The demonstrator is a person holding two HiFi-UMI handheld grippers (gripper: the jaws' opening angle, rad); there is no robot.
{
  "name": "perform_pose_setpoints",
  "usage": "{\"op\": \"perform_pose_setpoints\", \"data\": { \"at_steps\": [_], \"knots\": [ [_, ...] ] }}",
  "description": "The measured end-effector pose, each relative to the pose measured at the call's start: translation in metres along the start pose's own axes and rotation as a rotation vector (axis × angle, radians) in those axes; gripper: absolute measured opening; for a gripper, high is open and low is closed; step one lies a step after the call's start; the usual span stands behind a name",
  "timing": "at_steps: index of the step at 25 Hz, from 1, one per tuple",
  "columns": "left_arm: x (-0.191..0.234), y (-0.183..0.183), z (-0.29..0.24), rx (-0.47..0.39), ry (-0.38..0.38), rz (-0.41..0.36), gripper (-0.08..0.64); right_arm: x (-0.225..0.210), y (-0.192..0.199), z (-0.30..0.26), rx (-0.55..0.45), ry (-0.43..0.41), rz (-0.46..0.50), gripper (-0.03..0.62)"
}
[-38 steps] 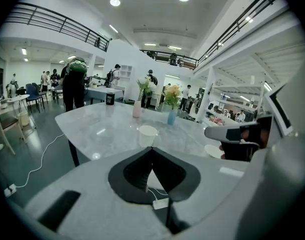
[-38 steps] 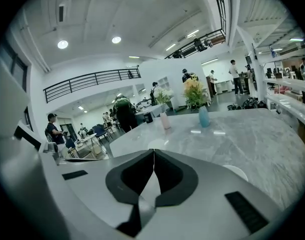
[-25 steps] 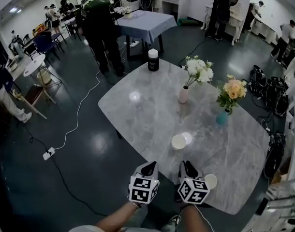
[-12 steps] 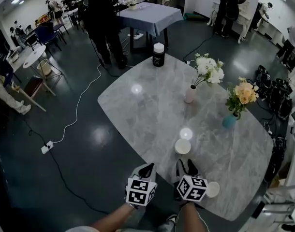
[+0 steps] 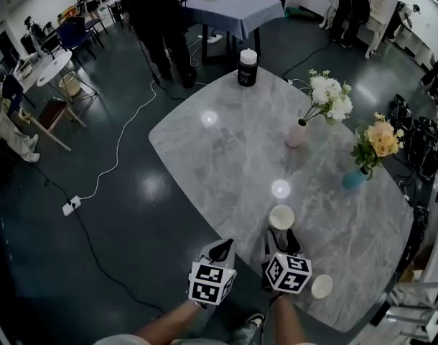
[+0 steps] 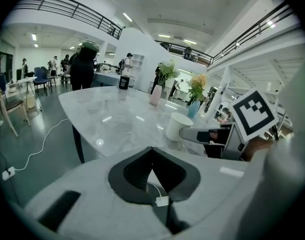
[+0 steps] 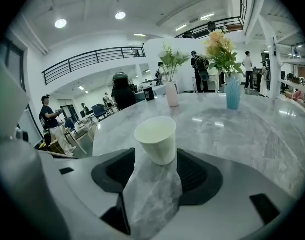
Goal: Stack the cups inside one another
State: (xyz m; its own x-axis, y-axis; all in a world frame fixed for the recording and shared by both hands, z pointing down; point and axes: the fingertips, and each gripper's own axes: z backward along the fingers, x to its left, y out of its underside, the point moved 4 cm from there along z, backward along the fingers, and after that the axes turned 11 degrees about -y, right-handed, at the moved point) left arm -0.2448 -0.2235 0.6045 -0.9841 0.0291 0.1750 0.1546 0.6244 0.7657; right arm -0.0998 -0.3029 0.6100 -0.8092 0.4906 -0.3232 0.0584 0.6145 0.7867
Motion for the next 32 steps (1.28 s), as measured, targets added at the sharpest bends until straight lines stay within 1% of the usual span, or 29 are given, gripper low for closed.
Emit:
{"op": "perform_pose_setpoints", "data": {
  "at_steps": [8,16,32],
  "knots": [
    [0.016,0.006,-0.01,0.017,-0.015,0.027,-0.005,-0.003,-0.003,-0.022,0.033,0.039,0.063,0.235],
    [0.026,0.008,-0.012,0.025,-0.026,0.046,-0.005,-0.006,-0.007,-0.028,0.028,0.088,0.071,0.233],
    [0.025,0.008,0.005,0.012,-0.025,0.04,-0.005,0.004,-0.012,-0.01,0.005,0.08,0.061,0.233]
  ]
}}
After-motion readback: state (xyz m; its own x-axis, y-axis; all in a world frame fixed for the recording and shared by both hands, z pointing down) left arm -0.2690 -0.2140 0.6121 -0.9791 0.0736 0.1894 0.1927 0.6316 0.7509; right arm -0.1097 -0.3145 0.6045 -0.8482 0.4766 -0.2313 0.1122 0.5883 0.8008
